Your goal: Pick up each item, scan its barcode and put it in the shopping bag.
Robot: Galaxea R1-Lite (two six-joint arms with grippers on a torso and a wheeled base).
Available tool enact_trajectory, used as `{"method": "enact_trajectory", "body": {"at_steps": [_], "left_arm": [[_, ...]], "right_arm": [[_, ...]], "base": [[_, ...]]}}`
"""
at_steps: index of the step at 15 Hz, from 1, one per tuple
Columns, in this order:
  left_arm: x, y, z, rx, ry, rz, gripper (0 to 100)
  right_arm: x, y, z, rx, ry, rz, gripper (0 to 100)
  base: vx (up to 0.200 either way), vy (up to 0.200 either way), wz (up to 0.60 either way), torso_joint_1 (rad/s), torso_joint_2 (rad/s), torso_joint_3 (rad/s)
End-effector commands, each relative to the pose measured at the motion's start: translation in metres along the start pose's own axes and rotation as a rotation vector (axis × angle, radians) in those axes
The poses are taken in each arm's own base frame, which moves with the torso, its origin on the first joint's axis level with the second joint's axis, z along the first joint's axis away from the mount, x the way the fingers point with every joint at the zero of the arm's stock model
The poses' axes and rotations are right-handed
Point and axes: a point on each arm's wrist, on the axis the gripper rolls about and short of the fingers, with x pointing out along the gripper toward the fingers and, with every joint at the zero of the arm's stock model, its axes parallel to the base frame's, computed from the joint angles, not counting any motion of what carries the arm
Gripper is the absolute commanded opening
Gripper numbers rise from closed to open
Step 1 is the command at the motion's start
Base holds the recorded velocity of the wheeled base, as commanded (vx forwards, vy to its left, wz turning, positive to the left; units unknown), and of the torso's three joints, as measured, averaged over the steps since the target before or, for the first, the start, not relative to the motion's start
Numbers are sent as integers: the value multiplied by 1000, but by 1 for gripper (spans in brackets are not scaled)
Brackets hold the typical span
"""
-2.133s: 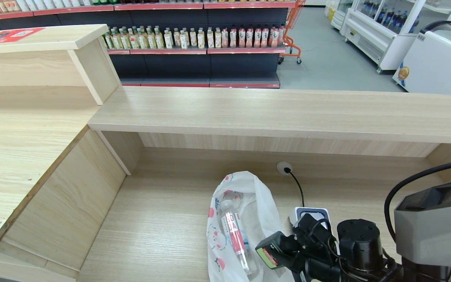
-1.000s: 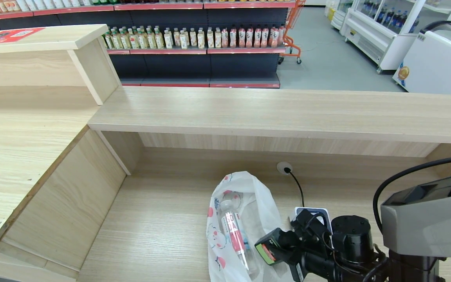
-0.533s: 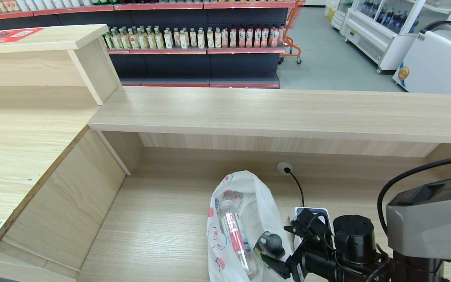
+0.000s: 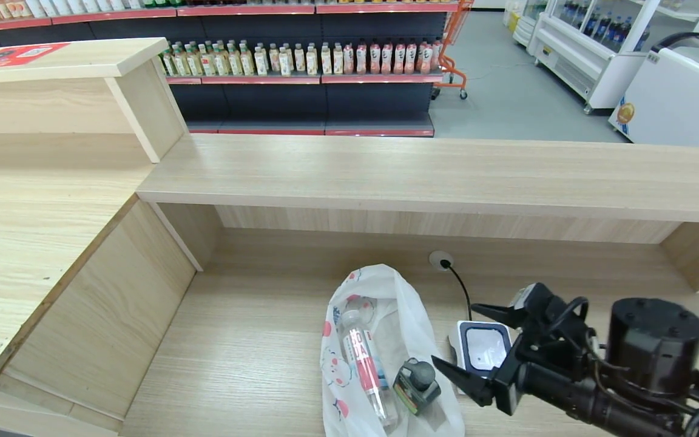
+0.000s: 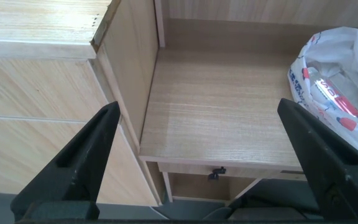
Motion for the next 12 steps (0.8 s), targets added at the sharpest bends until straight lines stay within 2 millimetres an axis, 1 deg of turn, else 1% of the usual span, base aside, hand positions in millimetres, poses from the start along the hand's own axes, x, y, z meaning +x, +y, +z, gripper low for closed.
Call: {"method": "enact_trajectory", "body": {"at_steps": [1,2,3,4,5,7,8,9,10,11,12], "left_arm": [[0,0,0,0,-1,0,100],[0,0,0,0,1,0,100],[0,0,0,0,-1,0,100],[0,0,0,0,-1,0,100],[0,0,0,0,1,0,100],[0,0,0,0,1,0,100],[0,0,0,0,-1,0,100],[0,0,0,0,-1,0,100],[0,0,0,0,-1,0,100],[0,0,0,0,1,0,100],[0,0,0,0,1,0,100]], "right_arm": [[-74,-24,44,-46,-89,-203,100],[-88,-30,44,-42,-73,-286,100],[-102,-31,46,-40,-71,-344,100],[-110,-30,46,-37,-71,-365,100],[-125,-26,42,-23,-70,-387,100],[-150,-7,16,25,-63,-386,100],[-165,1,3,29,-66,-415,100],[-174,7,-5,33,-59,-438,100],[-187,16,-16,41,-46,-469,100],[-204,32,-33,69,-22,-489,100],[-212,41,-45,107,-6,-518,100]], "base": [[0,0,0,0,0,0],[0,0,0,0,0,0],[0,0,0,0,0,0],[0,0,0,0,0,0],[0,0,0,0,0,0],[0,0,0,0,0,0],[0,0,0,0,0,0],[0,0,0,0,0,0],[0,0,0,0,0,0],[0,0,0,0,0,0],[0,0,0,0,0,0]]}}
